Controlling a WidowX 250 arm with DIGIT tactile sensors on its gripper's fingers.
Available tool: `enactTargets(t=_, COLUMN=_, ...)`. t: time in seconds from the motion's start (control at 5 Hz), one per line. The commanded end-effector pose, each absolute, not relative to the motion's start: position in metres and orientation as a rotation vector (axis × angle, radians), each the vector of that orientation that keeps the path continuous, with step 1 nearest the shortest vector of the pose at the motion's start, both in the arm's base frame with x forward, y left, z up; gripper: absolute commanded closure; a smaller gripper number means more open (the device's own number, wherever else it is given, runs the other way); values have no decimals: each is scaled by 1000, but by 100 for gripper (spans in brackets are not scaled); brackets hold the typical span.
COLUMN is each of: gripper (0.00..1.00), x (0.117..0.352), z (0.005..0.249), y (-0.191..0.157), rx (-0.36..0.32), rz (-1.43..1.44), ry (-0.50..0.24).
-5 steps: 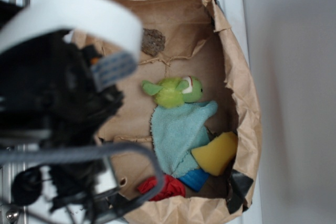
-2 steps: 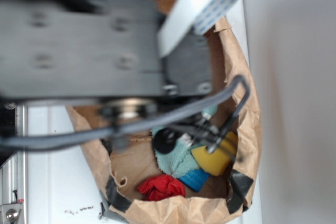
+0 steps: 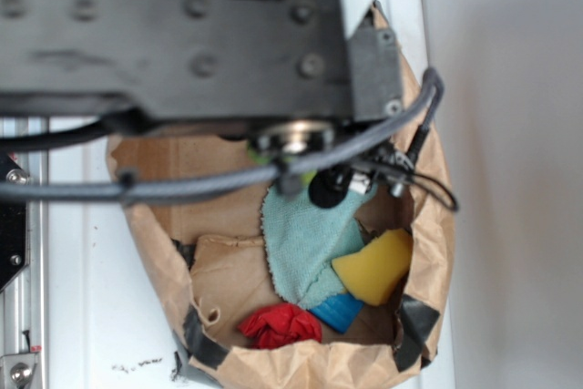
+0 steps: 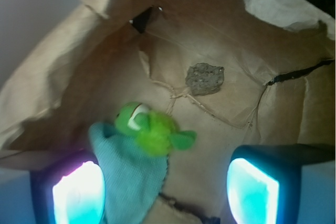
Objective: Grab the rock.
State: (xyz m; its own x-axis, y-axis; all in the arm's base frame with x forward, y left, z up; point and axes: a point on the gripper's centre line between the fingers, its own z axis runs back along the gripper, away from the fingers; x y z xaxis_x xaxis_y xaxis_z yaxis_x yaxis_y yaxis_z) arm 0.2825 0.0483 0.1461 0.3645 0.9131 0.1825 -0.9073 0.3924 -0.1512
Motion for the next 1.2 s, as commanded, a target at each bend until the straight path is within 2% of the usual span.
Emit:
enactTargets(t=0.0, gripper=0, x=276, z=162, y=64, rx=-40, rz=1204, ry=-301)
enactTargets(t=0.4, gripper=0, x=276, z=162, y=64, rx=-40, rz=1204, ry=-301)
enactTargets(t=0.6, gripper=0, x=276, z=145, y=74, rx=-20, rz=1325, ry=-261)
enactTargets(t=0.8, gripper=0, x=278, z=130, y=76, rx=59, rz=1309, ry=-185)
enactTargets(t=1.0, gripper=0, x=267, z=121, y=84, rx=60, rz=1317, ry=-196)
